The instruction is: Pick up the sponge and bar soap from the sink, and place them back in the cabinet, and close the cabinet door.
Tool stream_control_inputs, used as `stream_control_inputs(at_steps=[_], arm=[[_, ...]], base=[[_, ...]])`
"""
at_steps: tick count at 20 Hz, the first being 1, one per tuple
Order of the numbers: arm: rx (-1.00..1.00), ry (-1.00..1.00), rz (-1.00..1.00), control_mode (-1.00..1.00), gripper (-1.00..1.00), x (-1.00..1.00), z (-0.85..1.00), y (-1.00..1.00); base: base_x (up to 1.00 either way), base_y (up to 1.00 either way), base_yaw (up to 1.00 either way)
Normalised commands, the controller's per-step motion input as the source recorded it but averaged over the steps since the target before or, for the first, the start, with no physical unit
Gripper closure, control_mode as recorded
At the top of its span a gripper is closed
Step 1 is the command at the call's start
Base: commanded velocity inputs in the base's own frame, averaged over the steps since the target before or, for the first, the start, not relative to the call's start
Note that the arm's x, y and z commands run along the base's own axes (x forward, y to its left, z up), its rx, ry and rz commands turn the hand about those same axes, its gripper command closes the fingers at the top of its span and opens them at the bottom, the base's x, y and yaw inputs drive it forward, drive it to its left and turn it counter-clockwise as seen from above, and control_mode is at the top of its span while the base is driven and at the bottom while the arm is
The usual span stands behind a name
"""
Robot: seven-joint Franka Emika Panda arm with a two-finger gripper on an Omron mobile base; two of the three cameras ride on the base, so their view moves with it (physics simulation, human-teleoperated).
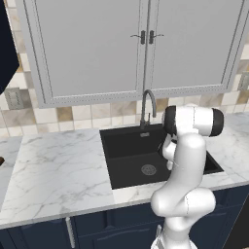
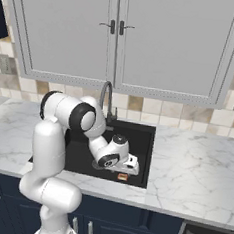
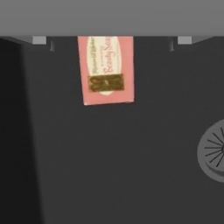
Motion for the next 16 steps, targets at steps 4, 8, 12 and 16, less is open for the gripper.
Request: stream_control_inputs(at_steps=[4,8,12,16], arm=[[0.0,0.0,0.0,-1.0,-1.0,0.0,-0.16,-0.01],[0.0,0.0,0.0,-1.0,-1.0,0.0,-0.13,-0.01],[0.0,0.0,0.0,-1.0,-1.0,0.0,-0.15,-0.01],[0.0,0.0,0.0,-1.0,-1.0,0.0,-0.15,0.0]], base=[[0.0,0.0,0.0],[0.0,0.0,0.0],[0.0,0.0,0.0],[0.0,0.0,0.0]])
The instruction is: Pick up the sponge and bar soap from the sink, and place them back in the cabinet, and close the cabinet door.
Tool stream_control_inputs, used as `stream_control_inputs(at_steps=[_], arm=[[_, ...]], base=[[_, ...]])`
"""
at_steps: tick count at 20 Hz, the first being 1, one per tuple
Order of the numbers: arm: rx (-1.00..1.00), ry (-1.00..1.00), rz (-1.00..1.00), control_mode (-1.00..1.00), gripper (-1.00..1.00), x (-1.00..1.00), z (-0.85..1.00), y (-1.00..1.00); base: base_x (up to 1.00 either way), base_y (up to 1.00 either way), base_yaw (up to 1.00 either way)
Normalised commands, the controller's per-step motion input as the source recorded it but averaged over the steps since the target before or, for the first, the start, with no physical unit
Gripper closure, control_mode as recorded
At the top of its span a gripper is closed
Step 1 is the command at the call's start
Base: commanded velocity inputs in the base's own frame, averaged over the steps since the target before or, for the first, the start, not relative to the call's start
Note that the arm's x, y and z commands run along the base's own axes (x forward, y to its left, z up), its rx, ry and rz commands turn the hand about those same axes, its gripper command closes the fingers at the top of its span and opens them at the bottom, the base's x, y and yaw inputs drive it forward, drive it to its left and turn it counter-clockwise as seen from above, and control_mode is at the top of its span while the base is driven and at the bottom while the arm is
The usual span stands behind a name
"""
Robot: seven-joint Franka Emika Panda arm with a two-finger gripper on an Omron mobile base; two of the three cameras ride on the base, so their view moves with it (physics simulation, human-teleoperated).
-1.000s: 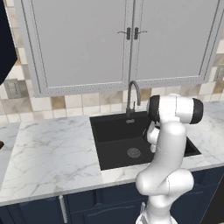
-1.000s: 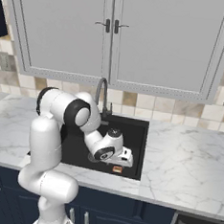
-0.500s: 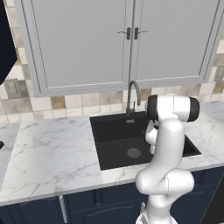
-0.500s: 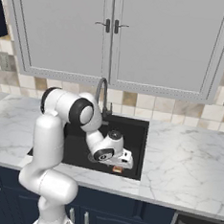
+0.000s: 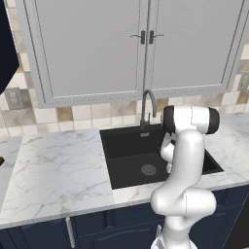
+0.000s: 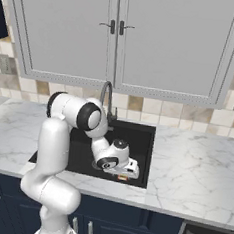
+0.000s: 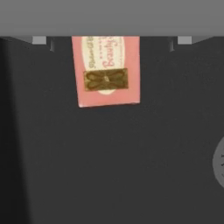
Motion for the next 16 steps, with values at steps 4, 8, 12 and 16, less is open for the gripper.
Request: stream_control_inputs(at_steps=[4,8,12,16], arm=[[0.0,0.0,0.0,-1.0,-1.0,0.0,-0.16,-0.02],[0.0,0.0,0.0,-1.0,-1.0,0.0,-0.16,-0.04],[0.0,0.0,0.0,-1.0,-1.0,0.0,-0.11,-0.02],[0.0,0.0,0.0,-1.0,-1.0,0.0,-0.08,-0.01]], base=[[0.0,0.0,0.0],[0.0,0.0,0.0],[0.0,0.0,0.0],[0.0,0.0,0.0]])
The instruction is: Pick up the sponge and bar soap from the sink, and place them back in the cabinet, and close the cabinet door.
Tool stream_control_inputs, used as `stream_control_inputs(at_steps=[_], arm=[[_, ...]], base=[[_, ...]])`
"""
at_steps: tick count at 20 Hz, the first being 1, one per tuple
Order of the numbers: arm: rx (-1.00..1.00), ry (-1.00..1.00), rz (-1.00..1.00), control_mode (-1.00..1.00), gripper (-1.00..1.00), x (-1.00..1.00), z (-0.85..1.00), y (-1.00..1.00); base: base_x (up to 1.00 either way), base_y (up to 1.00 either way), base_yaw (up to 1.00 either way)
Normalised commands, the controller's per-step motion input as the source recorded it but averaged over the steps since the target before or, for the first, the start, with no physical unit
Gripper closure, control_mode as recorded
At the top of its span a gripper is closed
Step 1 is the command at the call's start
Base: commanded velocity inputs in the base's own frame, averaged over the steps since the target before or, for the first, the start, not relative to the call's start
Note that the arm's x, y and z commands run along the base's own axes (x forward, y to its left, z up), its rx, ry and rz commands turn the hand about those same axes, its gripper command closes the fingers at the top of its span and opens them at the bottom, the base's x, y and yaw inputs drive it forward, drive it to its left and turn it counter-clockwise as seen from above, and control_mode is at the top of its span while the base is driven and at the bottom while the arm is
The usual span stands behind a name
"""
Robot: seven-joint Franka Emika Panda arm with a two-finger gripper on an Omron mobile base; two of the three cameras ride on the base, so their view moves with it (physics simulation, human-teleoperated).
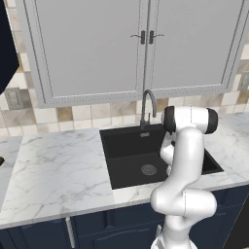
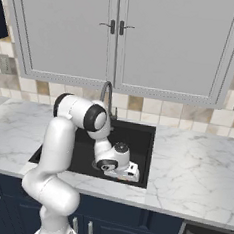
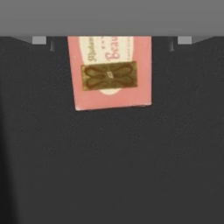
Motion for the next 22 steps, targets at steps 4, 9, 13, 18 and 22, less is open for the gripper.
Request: stream_control_inputs(at_steps=[4,9,13,18,22], arm=[[0.0,0.0,0.0,-1.0,-1.0,0.0,-0.08,0.0],[0.0,0.0,0.0,-1.0,-1.0,0.0,-0.08,0.0],[0.0,0.0,0.0,-1.0,-1.0,0.0,-0.07,0.0],[0.0,0.0,0.0,-1.0,-1.0,0.0,-0.06,0.0],[0.0,0.0,0.0,-1.0,-1.0,0.0,-0.08,0.0]], base=[[0.0,0.0,0.0],[0.0,0.0,0.0],[0.0,0.0,0.0],[0.0,0.0,0.0],[0.0,0.0,0.0]])
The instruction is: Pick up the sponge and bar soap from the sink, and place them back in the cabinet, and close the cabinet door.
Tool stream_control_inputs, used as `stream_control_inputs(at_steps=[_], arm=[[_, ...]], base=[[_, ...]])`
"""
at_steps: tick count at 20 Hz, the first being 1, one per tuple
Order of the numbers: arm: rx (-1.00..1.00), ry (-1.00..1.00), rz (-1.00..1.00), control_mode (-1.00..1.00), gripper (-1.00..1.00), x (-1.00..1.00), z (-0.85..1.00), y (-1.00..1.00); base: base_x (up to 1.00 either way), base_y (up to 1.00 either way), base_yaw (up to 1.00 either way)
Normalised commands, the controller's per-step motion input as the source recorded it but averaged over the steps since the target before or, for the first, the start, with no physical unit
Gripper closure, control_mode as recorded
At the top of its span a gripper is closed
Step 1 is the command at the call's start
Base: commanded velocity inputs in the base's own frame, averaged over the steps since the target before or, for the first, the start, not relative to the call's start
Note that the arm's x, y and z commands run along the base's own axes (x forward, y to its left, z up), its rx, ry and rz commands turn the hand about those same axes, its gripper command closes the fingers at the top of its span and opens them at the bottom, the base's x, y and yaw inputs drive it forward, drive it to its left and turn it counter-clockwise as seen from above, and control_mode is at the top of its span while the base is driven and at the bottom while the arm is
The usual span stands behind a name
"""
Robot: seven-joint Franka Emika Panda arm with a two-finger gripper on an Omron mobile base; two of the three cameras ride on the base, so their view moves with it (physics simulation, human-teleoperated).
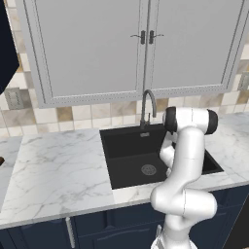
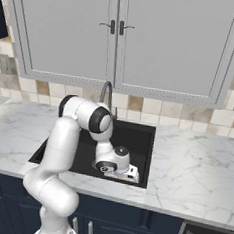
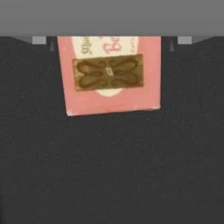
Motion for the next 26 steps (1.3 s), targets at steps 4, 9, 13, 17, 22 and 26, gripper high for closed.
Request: stream_control_inputs(at_steps=[4,9,13,17,22,26], arm=[[0.0,0.0,0.0,-1.0,-1.0,0.0,-0.08,0.0],[0.0,0.0,0.0,-1.0,-1.0,0.0,-0.06,0.0],[0.0,0.0,0.0,-1.0,-1.0,0.0,-0.04,0.0],[0.0,0.0,0.0,-1.0,-1.0,0.0,-0.06,0.0],[0.0,0.0,0.0,-1.0,-1.0,0.0,-0.11,0.0],[0.0,0.0,0.0,-1.0,-1.0,0.0,0.0,0.0]], base=[[0.0,0.0,0.0],[0.0,0.0,0.0],[0.0,0.0,0.0],[0.0,0.0,0.0],[0.0,0.0,0.0],[0.0,0.0,0.0]])
